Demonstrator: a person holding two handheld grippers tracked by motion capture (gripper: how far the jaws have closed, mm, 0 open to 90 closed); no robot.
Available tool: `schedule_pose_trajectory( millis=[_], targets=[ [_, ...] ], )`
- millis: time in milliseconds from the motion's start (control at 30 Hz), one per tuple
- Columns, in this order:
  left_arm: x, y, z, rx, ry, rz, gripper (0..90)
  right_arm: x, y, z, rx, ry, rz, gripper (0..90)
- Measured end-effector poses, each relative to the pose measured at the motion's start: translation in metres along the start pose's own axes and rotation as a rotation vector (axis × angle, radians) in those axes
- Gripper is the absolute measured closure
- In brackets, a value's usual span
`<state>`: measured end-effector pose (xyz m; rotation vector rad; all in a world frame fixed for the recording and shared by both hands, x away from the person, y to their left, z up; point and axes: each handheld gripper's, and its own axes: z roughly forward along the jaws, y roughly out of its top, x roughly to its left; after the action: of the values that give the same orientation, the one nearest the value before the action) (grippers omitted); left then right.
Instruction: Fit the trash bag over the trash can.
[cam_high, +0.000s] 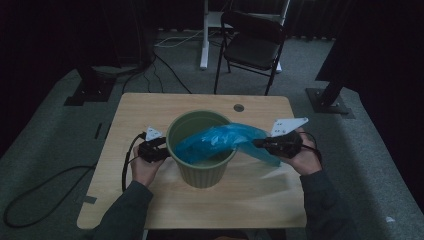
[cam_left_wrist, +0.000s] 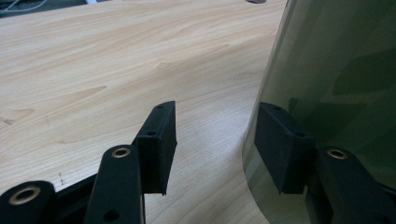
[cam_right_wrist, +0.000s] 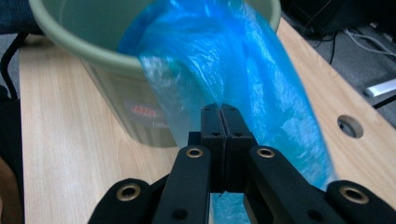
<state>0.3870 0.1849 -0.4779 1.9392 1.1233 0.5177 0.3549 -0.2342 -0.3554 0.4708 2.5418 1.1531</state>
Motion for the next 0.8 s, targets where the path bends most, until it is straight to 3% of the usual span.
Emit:
schedule_pose_trajectory(
  millis=[233, 800],
  targets=[
    [0.000, 0.002, -0.002, -0.010, 0.000, 0.000, 48.8, -0.001, 0.022, 0.002, -0.034, 0.019, -0.027, 89.7],
    [-0.002, 0.009, -0.006, -0.027, -0.013, 0.023, 50.2, 0.002, 0.063, 0.036, -0.062, 0.107, -0.074, 89.7]
  ],
)
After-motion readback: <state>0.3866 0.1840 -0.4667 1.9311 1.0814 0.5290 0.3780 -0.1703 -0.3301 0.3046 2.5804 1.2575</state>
